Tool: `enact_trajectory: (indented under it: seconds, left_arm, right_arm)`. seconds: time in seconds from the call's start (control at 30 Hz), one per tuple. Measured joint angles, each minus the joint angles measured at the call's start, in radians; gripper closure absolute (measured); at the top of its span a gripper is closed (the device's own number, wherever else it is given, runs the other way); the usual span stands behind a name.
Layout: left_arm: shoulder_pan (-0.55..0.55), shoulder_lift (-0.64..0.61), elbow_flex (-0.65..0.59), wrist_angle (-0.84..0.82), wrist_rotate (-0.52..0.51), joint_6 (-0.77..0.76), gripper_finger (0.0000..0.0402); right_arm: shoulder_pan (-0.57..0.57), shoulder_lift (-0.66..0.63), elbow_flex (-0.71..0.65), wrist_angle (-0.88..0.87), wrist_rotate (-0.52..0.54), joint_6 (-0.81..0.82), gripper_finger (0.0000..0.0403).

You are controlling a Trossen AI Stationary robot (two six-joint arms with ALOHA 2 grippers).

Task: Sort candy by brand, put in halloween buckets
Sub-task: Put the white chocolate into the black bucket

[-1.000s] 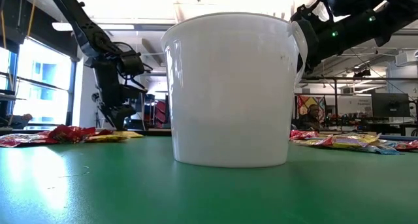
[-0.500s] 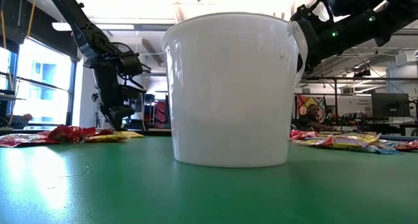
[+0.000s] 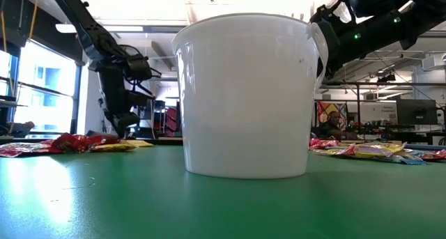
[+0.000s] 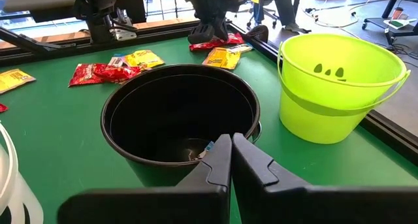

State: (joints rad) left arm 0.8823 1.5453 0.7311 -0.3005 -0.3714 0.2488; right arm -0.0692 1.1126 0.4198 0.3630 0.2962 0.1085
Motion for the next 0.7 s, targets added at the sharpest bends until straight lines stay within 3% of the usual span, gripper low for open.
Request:
enact_trajectory:
  seconds: [0.7]
  left_arm:
    - [-0.169,-0.297,0.0,-0.083,0.035,-0.074,0.0401]
  right_arm:
    - [0.0,0.0,0.0,0.0,0.0,0.015,0.0402]
